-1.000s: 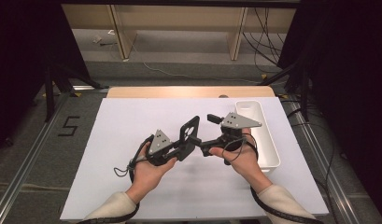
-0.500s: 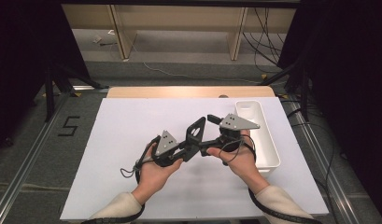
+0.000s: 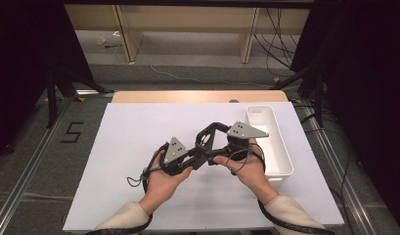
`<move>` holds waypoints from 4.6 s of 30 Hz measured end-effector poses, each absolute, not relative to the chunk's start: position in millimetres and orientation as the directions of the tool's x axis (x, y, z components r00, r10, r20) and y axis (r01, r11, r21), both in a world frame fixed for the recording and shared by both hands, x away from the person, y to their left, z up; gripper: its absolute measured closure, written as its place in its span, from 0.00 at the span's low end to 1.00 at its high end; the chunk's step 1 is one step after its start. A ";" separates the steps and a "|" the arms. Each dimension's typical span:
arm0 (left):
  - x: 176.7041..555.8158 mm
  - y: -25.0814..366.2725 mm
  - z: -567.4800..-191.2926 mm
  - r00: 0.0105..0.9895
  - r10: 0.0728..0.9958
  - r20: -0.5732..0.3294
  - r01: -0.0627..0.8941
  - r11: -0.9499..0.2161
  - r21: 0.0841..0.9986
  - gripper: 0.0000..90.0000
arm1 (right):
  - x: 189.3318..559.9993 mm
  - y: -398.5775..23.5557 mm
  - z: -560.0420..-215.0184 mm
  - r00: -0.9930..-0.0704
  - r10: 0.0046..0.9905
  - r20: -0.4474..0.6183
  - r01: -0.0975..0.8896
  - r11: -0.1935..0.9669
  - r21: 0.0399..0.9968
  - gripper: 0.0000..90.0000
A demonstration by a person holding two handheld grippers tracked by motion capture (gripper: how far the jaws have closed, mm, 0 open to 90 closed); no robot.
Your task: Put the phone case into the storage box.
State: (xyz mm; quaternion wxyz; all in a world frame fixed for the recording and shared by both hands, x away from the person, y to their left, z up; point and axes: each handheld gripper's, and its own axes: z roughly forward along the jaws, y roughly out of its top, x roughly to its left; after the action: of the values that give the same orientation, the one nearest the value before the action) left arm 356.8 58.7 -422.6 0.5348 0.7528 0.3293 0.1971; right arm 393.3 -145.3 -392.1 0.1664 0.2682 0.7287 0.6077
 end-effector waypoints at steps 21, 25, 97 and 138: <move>355.8 54.2 -423.7 0.710 0.701 -0.070 0.288 -0.199 0.937 0.89 | 393.9 -146.2 -396.6 -0.775 0.624 0.103 0.197 0.084 0.977 0.13; 356.0 54.2 -424.1 0.710 0.700 -0.075 0.291 -0.195 0.937 0.89 | 393.8 -146.7 -396.6 -0.772 0.626 0.108 0.201 0.079 0.976 0.15; 329.5 139.1 -418.0 0.681 0.733 0.002 0.221 -0.208 0.953 0.00 | 401.2 -179.4 -364.6 -0.698 0.709 0.104 0.159 0.011 0.987 0.17; 327.1 152.6 -425.4 0.643 0.765 -0.004 0.234 -0.191 0.953 0.02 | 407.1 -208.0 -346.9 -0.635 0.763 0.122 0.150 -0.034 0.988 0.17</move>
State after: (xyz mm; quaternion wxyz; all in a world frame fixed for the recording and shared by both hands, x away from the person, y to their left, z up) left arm 327.1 152.6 -425.4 0.5362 0.7309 0.3418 0.2478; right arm 407.1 -208.0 -346.9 0.2442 0.3504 0.6508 0.6277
